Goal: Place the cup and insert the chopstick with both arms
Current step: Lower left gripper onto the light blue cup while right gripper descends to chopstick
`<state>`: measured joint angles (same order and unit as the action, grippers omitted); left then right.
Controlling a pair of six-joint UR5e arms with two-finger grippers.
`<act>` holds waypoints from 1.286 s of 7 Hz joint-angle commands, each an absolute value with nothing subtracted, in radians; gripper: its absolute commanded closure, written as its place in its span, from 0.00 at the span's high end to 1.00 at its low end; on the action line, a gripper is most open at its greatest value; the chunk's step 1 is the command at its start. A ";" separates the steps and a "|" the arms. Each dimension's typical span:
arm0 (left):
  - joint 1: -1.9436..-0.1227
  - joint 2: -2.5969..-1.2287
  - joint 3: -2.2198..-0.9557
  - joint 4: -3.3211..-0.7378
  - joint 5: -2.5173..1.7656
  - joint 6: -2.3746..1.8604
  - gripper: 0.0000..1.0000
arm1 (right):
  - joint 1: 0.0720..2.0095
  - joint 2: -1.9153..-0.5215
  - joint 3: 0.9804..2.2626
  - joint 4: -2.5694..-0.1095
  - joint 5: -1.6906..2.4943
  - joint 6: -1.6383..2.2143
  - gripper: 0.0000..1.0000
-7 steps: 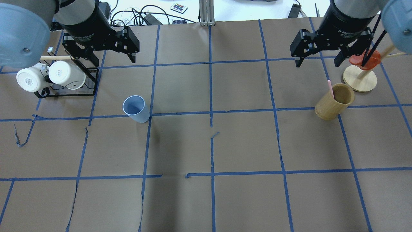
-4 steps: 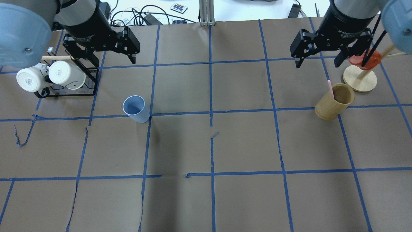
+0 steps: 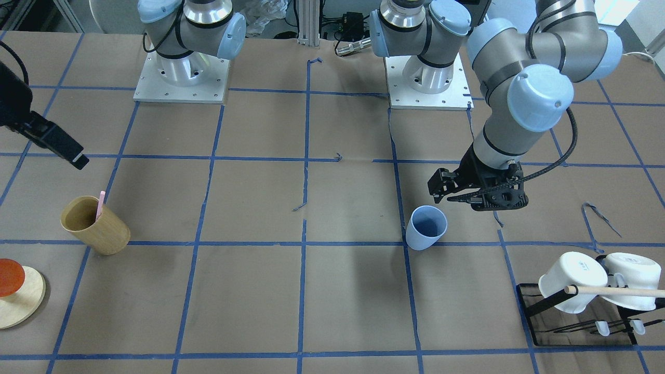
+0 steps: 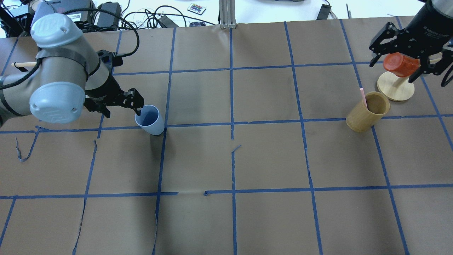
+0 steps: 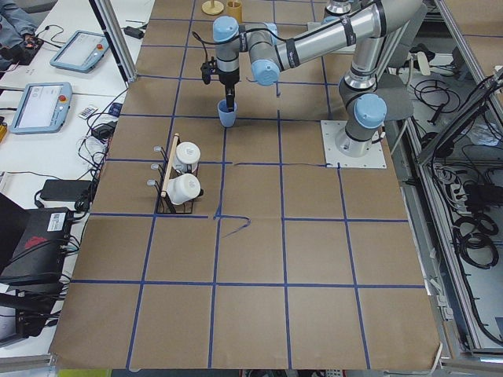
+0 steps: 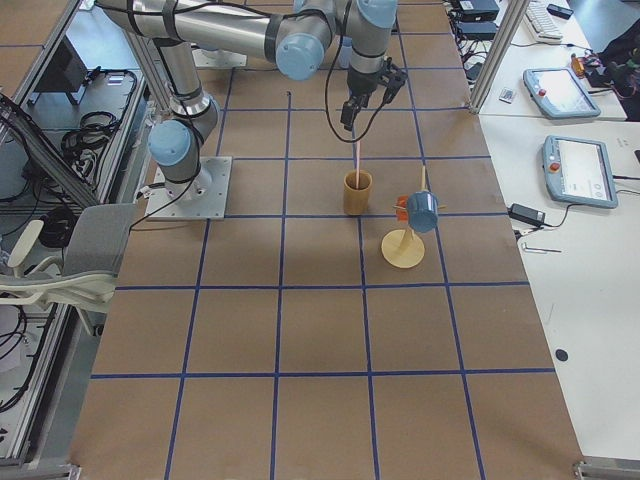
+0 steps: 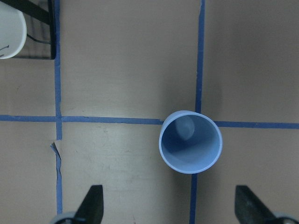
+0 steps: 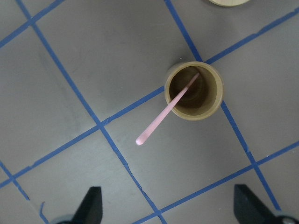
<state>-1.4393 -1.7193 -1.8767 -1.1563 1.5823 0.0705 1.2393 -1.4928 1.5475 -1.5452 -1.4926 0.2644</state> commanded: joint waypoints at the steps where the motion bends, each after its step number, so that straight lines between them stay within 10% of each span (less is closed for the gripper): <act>1: -1.439 -1.779 -1.896 -1.098 1.577 0.052 0.94 | 1.220 -1.409 1.548 -1.546 -1.426 0.435 1.00; 4: -1.439 -1.810 -1.894 -1.071 1.578 0.054 0.76 | 1.220 -1.329 1.549 -1.552 -1.376 0.510 1.00; 6: -1.439 -1.836 -1.901 -1.074 1.577 0.055 0.20 | 1.220 -1.289 1.558 -1.549 -1.378 0.538 1.00; 9: -1.448 -1.824 -1.896 -1.075 1.577 0.005 0.00 | 1.220 -1.272 1.569 -1.546 -1.377 0.583 0.76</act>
<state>-1.4445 -1.8295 -1.8960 -1.0729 1.5774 0.0215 1.2195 -1.2826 1.5667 -1.5498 -1.3764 0.5694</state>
